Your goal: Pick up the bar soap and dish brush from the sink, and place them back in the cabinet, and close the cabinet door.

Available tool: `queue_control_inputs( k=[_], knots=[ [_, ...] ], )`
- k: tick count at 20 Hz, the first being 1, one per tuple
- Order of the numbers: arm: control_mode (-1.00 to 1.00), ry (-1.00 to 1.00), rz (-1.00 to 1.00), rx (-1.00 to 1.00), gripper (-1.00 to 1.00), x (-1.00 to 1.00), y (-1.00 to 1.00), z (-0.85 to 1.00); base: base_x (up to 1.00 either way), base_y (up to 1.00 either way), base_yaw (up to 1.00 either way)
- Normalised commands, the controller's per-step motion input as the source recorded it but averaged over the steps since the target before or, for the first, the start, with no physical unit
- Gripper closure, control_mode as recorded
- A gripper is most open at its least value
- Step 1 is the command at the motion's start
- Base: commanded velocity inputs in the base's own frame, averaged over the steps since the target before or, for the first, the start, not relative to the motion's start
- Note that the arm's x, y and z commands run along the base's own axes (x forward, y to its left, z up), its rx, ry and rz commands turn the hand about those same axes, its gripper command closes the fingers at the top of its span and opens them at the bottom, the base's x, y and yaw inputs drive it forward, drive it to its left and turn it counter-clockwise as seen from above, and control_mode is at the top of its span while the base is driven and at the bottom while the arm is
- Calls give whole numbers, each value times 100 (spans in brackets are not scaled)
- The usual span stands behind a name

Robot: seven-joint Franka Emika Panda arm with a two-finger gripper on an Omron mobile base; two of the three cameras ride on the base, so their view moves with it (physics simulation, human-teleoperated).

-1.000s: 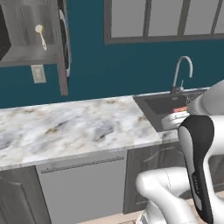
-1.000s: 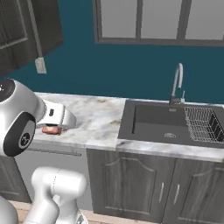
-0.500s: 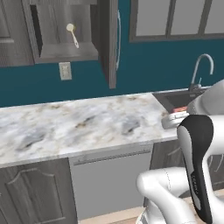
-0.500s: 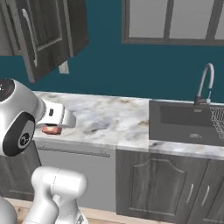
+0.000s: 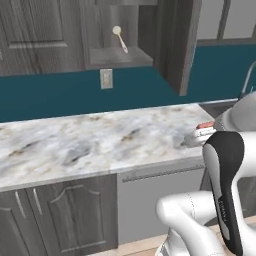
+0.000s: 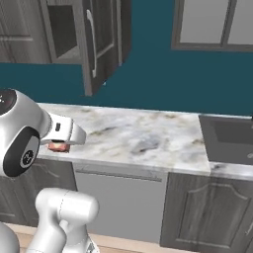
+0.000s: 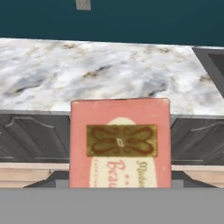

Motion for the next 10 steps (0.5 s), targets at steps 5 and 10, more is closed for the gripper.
queue_control_inputs(
  k=[5,10],
  knots=[
    [100,0,0,0,100,0,0,0,0,51,0],
    [100,0,0,0,100,0,0,0,12,36,0]
  ],
)
